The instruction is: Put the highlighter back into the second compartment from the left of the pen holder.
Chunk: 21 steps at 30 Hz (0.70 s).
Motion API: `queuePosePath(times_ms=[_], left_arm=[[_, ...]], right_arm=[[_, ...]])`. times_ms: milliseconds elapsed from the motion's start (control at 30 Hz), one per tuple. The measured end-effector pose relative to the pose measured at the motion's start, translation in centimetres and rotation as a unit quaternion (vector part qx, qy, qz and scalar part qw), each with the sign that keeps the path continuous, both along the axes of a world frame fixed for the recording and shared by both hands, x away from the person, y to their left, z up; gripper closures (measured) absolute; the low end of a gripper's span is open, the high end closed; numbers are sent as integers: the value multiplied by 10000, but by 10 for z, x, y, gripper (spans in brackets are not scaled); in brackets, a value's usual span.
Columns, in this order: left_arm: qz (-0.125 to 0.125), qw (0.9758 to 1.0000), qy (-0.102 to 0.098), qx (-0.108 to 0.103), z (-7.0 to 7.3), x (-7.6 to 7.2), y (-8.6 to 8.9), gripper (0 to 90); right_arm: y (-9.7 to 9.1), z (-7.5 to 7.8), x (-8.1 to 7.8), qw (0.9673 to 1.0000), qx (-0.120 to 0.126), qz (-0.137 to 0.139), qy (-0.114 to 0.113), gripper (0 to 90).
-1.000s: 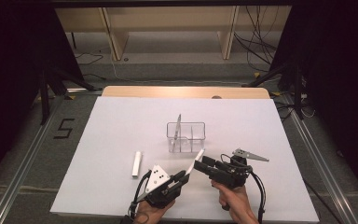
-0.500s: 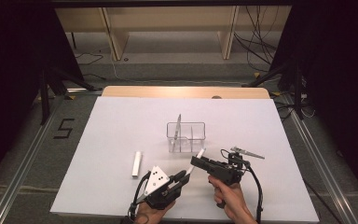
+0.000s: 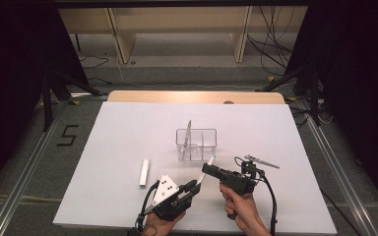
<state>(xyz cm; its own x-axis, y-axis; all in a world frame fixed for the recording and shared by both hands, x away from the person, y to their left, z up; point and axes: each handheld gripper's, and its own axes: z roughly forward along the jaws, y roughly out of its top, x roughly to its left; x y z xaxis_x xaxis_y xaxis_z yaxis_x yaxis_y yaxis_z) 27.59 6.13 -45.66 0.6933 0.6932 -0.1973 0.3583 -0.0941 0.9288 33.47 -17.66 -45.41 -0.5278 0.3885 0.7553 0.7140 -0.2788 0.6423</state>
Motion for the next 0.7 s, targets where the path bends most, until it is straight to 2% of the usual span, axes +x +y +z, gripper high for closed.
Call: queuePosePath(times_ms=[33, 167, 233, 433, 600, 633, 700], left_arm=[[-6, 10000, 32, -27, 0, 0, 0, 749], [-151, 9998, 113, -50, 2, 3, 1, 471], [-197, 9997, 136, -50, 2, 3, 1, 422], [-342, 9992, 193, 98, 5, 4, 9, 334], [-254, 9992, 167, 271, 8, 9, 20, 300], [-192, 9990, 223, 348, 7, 11, 25, 293], [-155, 9989, 257, 364, 7, 12, 28, 282]], right_arm=[[0, 1, 0, 10000, -21, 5, -37, 789], [0, 4, -1, 9998, -109, -30, -149, 791], [-2, 6, -1, 9996, -153, -69, -229, 791], [-8, 15, 1, 9983, -247, -243, -473, 791], [-13, 23, 4, 9968, -330, -360, -638, 791], [-14, 24, 5, 9966, -341, -395, -641, 791], [-15, 27, 6, 9959, -370, -447, -688, 792]])
